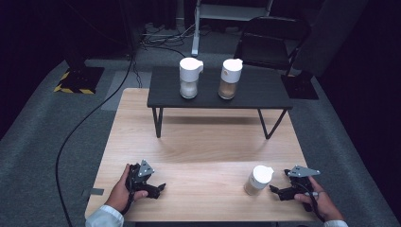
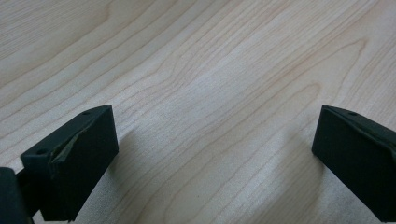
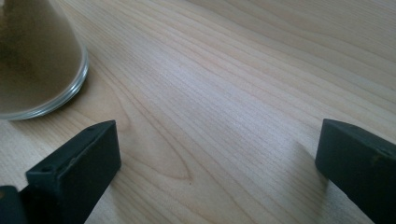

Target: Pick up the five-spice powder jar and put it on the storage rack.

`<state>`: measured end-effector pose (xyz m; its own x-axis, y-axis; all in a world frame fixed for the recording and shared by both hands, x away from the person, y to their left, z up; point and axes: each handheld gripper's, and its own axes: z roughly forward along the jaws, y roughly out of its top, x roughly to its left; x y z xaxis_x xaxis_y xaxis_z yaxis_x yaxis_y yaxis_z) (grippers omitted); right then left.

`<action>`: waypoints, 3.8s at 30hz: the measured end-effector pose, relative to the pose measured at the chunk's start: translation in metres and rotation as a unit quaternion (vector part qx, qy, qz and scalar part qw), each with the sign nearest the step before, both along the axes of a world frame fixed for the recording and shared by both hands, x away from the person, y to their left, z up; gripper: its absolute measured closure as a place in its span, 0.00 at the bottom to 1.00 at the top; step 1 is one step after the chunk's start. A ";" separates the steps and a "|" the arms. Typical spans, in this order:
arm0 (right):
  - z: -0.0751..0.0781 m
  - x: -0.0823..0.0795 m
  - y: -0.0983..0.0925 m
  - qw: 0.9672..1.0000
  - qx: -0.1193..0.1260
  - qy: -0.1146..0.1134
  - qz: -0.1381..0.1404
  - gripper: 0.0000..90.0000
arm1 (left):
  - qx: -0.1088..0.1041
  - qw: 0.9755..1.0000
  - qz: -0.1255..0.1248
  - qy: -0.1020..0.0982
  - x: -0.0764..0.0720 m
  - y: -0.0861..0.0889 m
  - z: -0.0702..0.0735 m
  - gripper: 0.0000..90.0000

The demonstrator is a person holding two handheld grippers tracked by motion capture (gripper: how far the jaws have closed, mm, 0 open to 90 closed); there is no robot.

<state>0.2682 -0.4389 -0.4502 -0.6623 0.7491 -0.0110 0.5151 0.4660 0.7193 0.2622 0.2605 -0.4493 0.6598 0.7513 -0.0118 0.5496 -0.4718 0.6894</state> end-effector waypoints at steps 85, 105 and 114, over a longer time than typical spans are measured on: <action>0.002 -0.009 0.039 0.986 0.125 -0.037 0.102 0.30 | 0.001 1.000 0.000 0.000 0.000 0.000 0.000 0.00; 0.014 -0.021 0.047 0.988 0.127 -0.068 0.049 0.33 | 0.000 1.000 0.000 0.000 0.000 0.000 0.000 0.00; 0.023 -0.019 0.056 0.989 0.125 -0.074 0.030 0.33 | 0.000 1.000 0.000 0.000 0.000 0.000 0.000 0.00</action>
